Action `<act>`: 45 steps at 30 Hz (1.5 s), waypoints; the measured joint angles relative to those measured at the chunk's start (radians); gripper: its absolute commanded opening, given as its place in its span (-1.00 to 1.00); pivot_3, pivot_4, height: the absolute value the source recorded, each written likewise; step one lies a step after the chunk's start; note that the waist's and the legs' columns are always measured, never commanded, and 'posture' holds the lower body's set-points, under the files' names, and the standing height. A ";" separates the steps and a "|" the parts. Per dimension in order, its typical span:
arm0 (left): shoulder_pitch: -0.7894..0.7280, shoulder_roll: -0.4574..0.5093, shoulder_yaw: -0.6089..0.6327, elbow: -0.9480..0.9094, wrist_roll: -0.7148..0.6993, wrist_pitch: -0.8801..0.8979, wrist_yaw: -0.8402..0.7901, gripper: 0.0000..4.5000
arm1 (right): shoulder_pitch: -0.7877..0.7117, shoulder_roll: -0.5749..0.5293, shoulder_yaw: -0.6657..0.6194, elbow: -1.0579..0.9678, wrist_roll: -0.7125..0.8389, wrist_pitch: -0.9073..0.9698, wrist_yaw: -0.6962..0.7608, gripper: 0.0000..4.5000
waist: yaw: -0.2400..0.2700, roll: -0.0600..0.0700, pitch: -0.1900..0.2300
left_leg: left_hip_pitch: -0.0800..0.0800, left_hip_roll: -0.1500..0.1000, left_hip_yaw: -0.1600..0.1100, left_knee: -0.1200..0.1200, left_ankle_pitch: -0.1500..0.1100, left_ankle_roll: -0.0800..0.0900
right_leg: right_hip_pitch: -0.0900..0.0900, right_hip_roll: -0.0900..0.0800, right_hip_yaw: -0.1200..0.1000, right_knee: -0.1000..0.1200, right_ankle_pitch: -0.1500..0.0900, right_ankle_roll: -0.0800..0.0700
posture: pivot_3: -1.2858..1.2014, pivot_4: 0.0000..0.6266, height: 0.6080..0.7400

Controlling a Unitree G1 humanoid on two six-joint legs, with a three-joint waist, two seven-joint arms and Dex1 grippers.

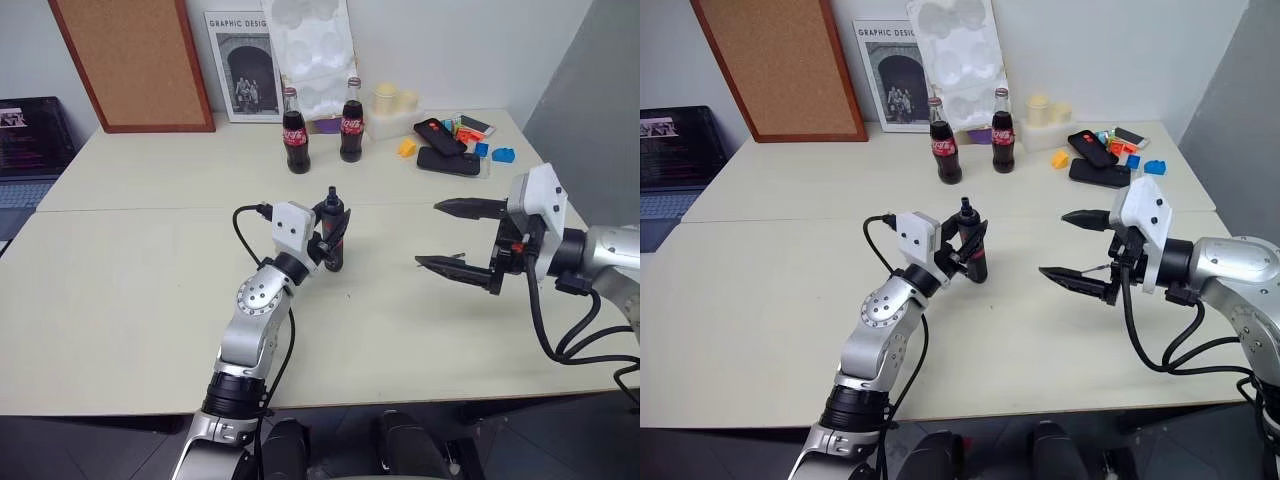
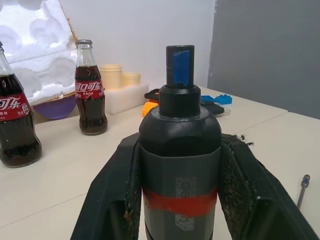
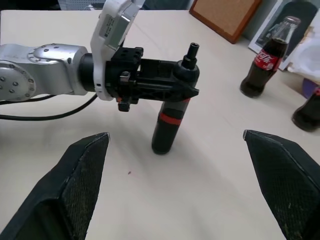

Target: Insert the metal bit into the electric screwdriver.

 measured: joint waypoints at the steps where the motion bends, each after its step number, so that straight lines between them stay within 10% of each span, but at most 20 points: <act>1: 0.002 0.002 0.001 -0.005 0.000 0.004 0.001 -0.26 | -0.011 -0.016 0.031 0.027 -0.041 -0.027 0.025 1.00 | -0.001 0.000 0.000 | 0.000 0.000 0.001 0.000 0.000 0.000 | 0.000 0.000 0.000 0.000 0.000 0.000 | 0.03 -0.52 1.00; 11: 0.038 0.037 -0.003 -0.060 0.000 0.016 -0.006 -0.26 | -0.330 -0.088 0.395 0.504 -0.482 -0.352 0.308 1.00 | -0.018 0.000 0.000 | 0.002 0.000 0.004 -0.001 0.000 0.000 | -0.001 0.000 0.003 0.000 0.000 -0.001 | 0.03 -0.52 1.00; 18: 0.049 0.047 -0.009 -0.081 0.007 0.019 0.000 -0.26 | -0.643 0.094 0.670 1.137 -0.821 -0.740 0.515 1.00 | -0.031 0.000 0.000 | 0.002 0.000 0.006 -0.004 0.000 0.000 | -0.002 0.000 0.005 0.000 0.002 0.004 | 0.03 -0.52 1.00; 27: 0.070 0.050 -0.020 -0.111 0.009 0.022 0.018 -0.26 | -0.844 0.350 0.787 1.663 -1.081 -0.989 0.431 1.00 | -0.027 0.000 0.000 | 0.002 0.000 0.005 -0.004 0.000 0.000 | -0.002 -0.001 0.005 0.000 0.003 0.003 | 0.03 -0.52 1.00; 45: 0.089 0.068 -0.020 -0.135 0.014 0.037 0.040 -0.26 | -0.897 0.425 0.781 1.801 -1.215 -1.030 0.375 -0.76 | -0.043 0.001 0.000 | 0.005 0.000 0.005 -0.002 0.000 0.000 | -0.001 0.000 0.005 0.005 0.003 0.003 | 0.03 -0.52 1.00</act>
